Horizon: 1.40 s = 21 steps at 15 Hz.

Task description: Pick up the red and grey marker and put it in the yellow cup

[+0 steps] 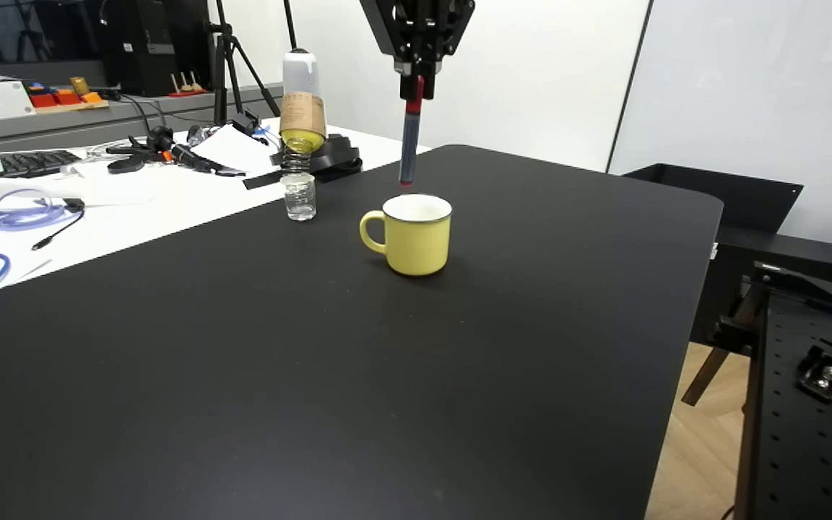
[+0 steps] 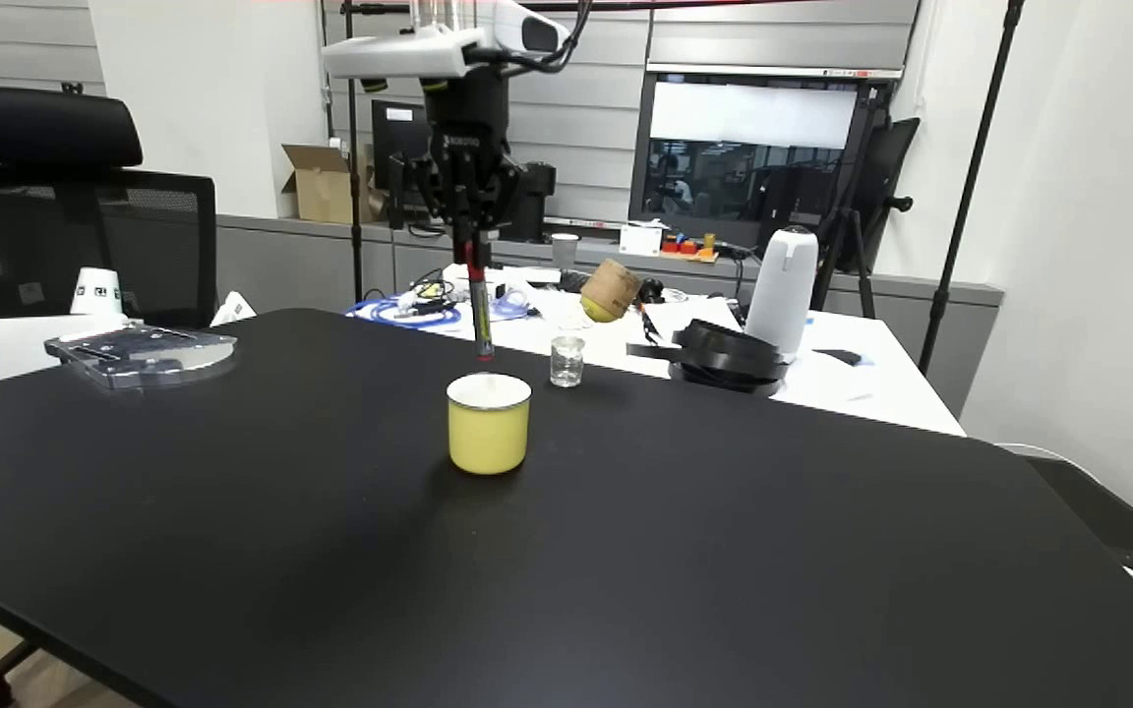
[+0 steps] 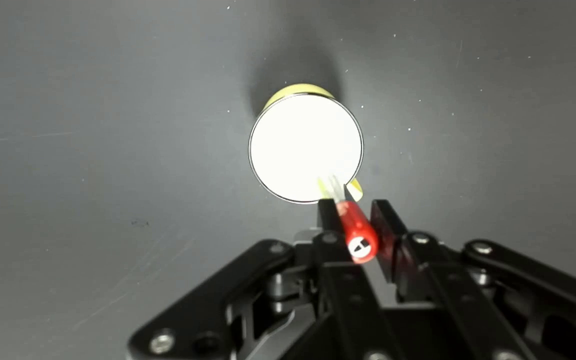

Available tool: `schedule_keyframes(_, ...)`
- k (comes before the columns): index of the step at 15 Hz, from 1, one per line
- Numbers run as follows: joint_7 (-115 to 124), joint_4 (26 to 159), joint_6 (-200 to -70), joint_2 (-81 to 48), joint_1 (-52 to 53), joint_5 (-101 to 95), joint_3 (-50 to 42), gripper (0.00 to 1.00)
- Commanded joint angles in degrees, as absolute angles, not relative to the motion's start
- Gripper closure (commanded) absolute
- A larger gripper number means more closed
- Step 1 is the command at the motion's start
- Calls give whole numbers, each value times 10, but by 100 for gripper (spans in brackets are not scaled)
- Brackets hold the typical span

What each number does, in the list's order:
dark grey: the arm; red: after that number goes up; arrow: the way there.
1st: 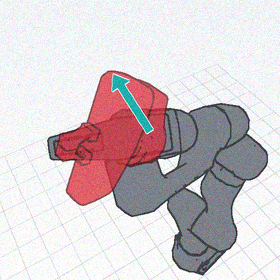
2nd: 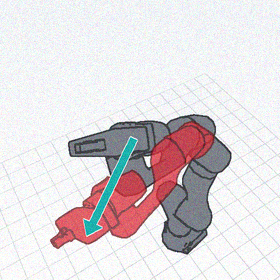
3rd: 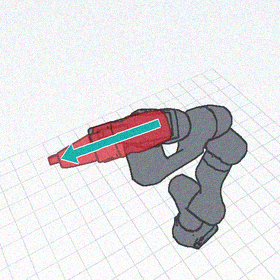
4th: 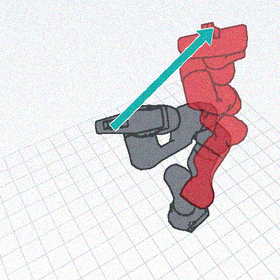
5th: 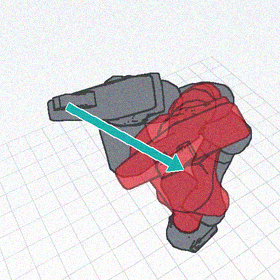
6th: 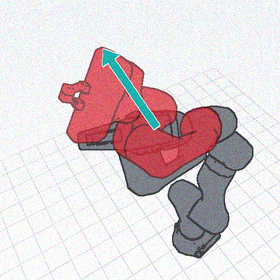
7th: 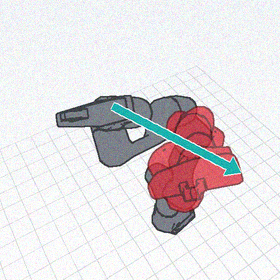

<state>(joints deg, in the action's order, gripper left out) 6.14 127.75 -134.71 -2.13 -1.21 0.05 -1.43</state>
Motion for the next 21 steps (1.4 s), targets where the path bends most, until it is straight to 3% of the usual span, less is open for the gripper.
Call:
schedule_keyframes(1,73,1262,-1341,-47,-15,17,-16,95)
schedule_keyframes(12,68,1249,-1339,-127,-21,57,-22,95)
schedule_keyframes(14,70,1246,-1338,-135,-22,57,-23,53)
schedule_keyframes(17,75,1246,-1340,-139,-22,61,-25,45)
schedule_keyframes(21,73,1250,-1340,-127,-23,67,-26,17)
